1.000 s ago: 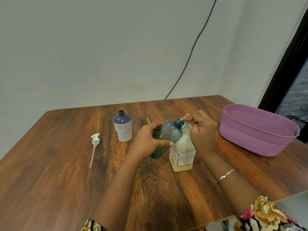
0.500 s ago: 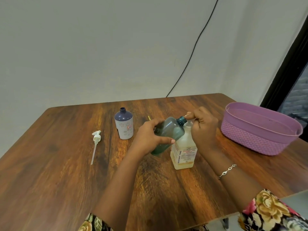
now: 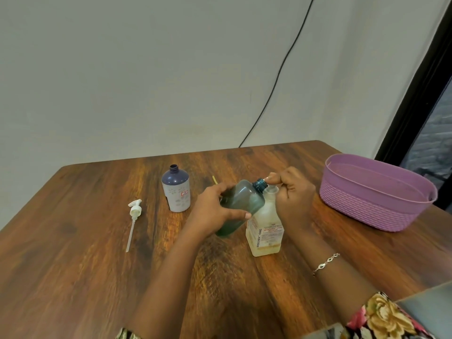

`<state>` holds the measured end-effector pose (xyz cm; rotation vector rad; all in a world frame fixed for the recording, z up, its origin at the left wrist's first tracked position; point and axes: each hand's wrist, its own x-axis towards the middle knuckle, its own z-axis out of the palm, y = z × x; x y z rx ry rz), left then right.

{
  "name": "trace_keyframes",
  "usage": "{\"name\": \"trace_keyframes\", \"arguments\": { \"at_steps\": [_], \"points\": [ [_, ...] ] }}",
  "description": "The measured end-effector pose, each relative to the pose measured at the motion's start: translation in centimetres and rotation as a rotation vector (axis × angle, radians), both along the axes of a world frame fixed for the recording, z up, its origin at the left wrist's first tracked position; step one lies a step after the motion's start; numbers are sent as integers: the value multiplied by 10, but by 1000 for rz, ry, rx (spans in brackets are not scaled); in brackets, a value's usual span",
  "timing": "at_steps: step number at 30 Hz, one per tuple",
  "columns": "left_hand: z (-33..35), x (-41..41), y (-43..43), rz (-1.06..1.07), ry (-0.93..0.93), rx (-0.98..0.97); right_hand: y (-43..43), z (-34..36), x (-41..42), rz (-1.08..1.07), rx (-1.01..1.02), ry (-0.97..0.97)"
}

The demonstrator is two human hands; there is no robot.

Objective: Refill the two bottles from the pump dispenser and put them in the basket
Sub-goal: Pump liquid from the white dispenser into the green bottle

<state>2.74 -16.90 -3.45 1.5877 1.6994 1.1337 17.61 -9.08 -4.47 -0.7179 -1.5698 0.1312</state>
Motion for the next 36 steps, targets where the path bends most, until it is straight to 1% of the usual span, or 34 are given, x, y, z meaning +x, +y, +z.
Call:
{"name": "trace_keyframes", "arguments": {
  "at_steps": [4,6,12,16,19,22,26,29,33,36],
  "points": [
    [6,1,-3,3,-24,35,-2,17,3,72,-63,18],
    [9,1,-3,5,-11,41,0,18,4,51,-59,21],
    [2,3,-3,10,21,17,3,-6,-1,-13,0,22],
    [4,6,-5,22,10,12,1,-2,1,22,-26,29],
    [10,7,-6,20,-10,41,-1,14,5,57,-51,16],
    [12,6,-4,14,2,46,0,17,5,31,-26,10],
    [4,4,-2,13,12,30,-1,0,-3,-44,46,28],
    [-1,4,-4,24,-18,8,2,-5,-4,-53,39,20],
    [0,4,-6,27,-42,25,-3,7,3,11,-15,21],
    [4,0,-4,18,-32,44,-1,19,3,-21,-6,-32]
  ]
}}
